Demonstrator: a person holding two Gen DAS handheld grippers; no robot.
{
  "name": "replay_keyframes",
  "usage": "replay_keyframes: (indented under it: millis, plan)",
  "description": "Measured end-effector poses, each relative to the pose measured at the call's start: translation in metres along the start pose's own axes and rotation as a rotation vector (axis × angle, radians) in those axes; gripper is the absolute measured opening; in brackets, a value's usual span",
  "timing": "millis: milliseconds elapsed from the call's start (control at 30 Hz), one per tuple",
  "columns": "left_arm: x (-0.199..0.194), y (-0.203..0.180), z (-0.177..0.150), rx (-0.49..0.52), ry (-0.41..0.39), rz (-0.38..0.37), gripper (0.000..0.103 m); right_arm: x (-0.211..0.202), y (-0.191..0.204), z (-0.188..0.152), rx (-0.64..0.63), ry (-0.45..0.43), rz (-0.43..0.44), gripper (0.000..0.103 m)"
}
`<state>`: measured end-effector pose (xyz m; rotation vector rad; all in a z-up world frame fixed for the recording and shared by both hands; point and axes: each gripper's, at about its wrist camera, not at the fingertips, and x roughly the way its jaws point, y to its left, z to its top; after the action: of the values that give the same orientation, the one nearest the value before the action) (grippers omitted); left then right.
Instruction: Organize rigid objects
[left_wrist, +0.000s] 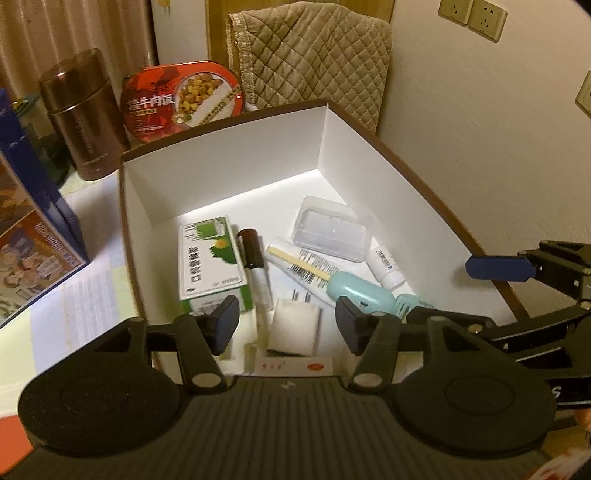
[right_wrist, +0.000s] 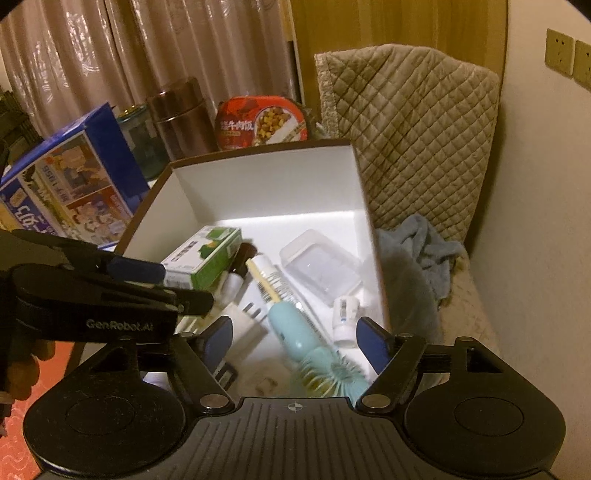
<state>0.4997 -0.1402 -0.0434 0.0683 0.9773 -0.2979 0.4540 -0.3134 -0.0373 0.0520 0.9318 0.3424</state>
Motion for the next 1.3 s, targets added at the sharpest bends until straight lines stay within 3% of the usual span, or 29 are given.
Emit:
replay_keyframes:
  millis: [600, 967, 1300]
  plan:
    - [-0.091, 0.012, -0.062, -0.034, -0.118, 0.064, 0.072, -0.043, 0.031, -0.032, 0.068, -0.024, 0.005, 0.074]
    - [-0.162, 0.035, -0.139, -0.068, -0.158, 0.145, 0.078, -0.083, 0.085, -0.078, 0.077, -0.038, 0.008, 0.074]
    - [-0.220, 0.049, -0.221, -0.103, -0.154, 0.206, 0.077, -0.112, 0.144, -0.129, 0.080, -0.023, 0.057, 0.074]
